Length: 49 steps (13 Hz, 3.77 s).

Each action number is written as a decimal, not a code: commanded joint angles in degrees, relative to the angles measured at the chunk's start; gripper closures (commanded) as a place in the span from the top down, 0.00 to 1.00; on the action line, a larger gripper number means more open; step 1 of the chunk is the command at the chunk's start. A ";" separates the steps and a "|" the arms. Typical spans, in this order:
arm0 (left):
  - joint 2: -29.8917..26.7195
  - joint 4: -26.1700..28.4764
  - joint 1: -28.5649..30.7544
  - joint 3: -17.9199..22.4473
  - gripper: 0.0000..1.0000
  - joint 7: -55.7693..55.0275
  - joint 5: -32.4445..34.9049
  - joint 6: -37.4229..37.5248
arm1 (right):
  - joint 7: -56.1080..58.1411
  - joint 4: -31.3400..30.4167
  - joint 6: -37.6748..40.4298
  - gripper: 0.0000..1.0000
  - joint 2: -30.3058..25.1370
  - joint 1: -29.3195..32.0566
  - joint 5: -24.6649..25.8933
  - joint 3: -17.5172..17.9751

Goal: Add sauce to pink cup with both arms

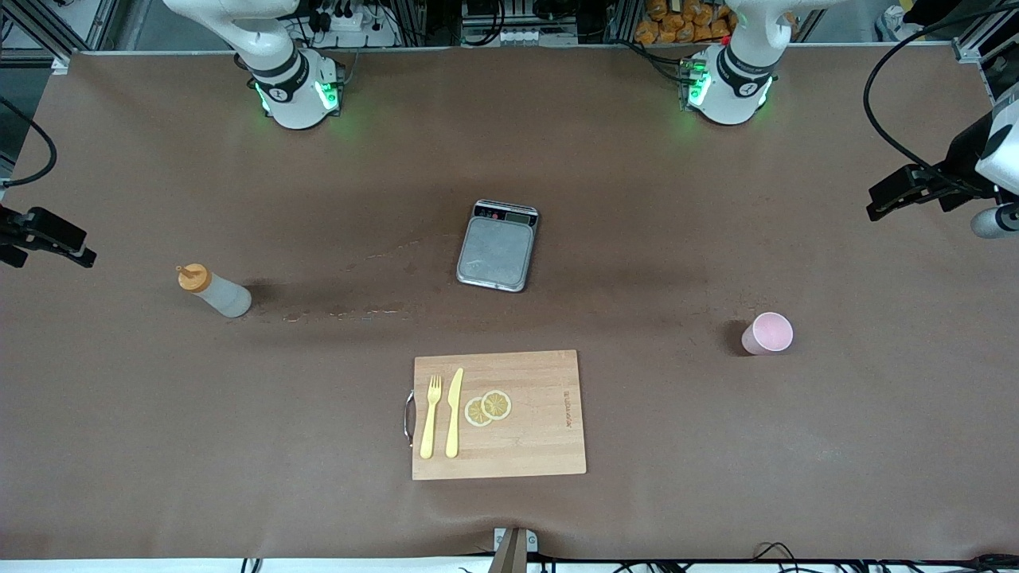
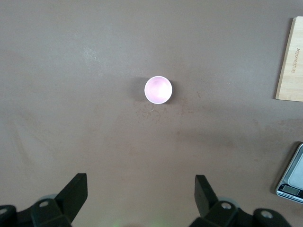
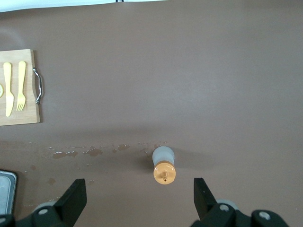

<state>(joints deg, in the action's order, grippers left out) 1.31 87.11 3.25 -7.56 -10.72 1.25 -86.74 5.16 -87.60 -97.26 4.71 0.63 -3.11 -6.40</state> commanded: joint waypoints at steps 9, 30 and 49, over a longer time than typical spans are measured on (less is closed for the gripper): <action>7.22 8.22 0.53 -0.44 1.00 0.00 1.48 -12.20 | 0.20 1.20 -5.92 1.00 14.52 3.49 -0.04 0.42; 23.13 26.09 4.49 0.00 0.72 -0.18 1.65 -49.67 | -7.08 1.11 -0.91 1.00 24.64 19.32 -16.92 0.51; 13.99 26.27 3.87 -15.97 0.00 -10.69 1.56 -40.18 | -37.15 1.46 20.71 1.00 46.96 33.20 -48.99 0.59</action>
<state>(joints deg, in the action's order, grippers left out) 17.19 112.08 6.85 -20.09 -17.59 1.52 -127.50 -30.68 -87.68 -78.71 48.11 30.74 -48.68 -6.78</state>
